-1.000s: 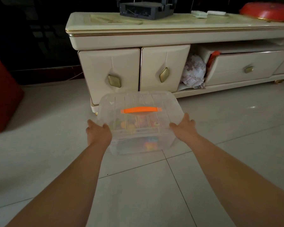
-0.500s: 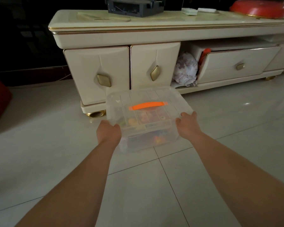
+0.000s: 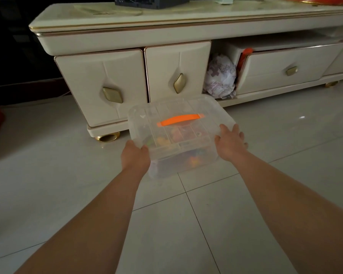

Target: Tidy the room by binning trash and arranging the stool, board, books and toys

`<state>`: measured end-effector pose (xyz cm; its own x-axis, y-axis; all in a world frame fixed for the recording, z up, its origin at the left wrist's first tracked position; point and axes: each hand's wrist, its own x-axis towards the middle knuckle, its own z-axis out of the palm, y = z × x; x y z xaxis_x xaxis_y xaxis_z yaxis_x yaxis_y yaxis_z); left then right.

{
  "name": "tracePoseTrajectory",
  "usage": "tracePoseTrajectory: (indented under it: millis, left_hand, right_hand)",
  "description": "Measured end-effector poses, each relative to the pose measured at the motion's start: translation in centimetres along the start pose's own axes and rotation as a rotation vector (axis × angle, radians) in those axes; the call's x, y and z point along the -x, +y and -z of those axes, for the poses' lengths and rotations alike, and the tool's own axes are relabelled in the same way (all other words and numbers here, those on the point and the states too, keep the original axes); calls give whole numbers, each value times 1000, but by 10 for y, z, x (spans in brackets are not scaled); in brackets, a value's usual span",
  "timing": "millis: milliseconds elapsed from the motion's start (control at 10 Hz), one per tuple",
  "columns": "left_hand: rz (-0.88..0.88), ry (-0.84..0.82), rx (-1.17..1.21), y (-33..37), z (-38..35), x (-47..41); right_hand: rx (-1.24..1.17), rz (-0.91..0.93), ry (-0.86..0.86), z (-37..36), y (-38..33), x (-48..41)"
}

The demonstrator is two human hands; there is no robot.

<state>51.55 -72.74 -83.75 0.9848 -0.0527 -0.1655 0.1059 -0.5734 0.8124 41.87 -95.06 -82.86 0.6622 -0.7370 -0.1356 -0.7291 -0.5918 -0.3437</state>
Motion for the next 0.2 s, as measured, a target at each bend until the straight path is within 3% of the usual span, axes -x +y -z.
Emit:
tracePoseTrajectory:
  millis: [200]
  left_hand:
    - [-78,-39,-180,41,38,12]
  right_hand:
    - [17,179,63,38,-28,44]
